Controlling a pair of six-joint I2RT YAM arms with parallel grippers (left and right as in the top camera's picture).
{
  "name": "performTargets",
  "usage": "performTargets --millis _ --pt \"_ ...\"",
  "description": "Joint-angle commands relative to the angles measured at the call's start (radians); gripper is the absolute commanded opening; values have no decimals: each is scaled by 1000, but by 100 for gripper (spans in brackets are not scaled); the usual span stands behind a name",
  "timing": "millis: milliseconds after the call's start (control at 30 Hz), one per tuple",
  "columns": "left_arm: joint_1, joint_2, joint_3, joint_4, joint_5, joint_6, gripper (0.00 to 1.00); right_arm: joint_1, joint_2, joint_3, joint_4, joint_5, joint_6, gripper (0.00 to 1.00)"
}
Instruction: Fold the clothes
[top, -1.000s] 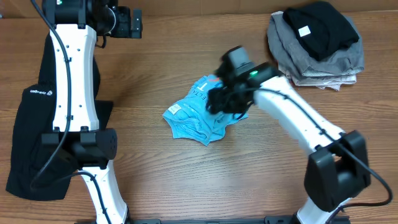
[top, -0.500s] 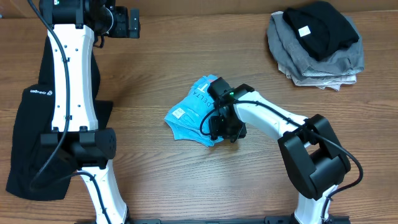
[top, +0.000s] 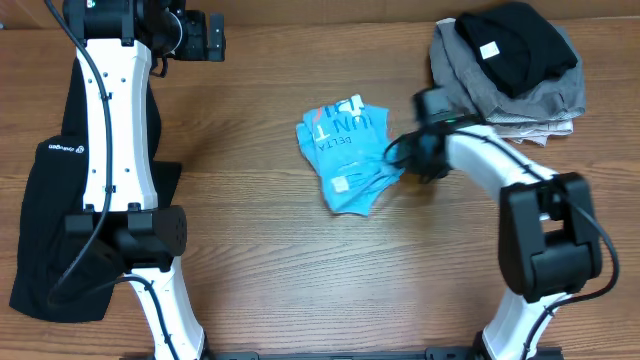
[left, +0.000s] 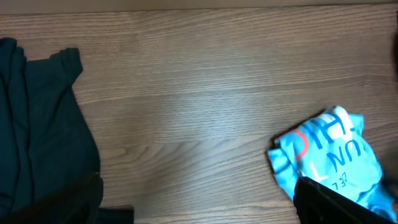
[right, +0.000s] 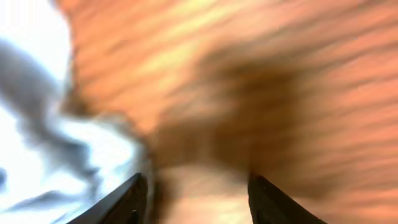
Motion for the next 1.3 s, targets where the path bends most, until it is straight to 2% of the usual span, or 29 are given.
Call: performTargets --millis 0,67,167,300,433,467,500,700,833,1000,1267 --pt "5 -6 18 4 12 18 100 -60 17 25 -4 -140 -19 56" --pt "6 -6 18 4 12 18 100 -78 11 73 -68 -228 1 56" --pt "6 -6 18 5 12 18 100 -74 -36 121 -154 -261 47 57" --pt "8 -6 18 5 11 18 100 -29 -150 135 -263 -293 210 65" --pt "10 -6 18 4 11 19 100 53 -205 134 -359 -231 448 80" --pt "10 -6 18 5 11 19 100 79 -205 134 -365 -209 499 87" --pt "10 -6 18 5 11 19 100 111 -203 131 -363 -182 561 100" --pt "10 -6 18 4 11 19 100 284 -177 80 -248 50 874 100" --pt "10 -6 18 2 11 19 100 357 -161 57 -232 208 1055 98" --pt "10 -6 18 -1 11 19 100 376 -115 55 -212 224 1085 98" --pt "10 -6 18 -6 11 19 100 376 6 55 -172 102 1093 99"
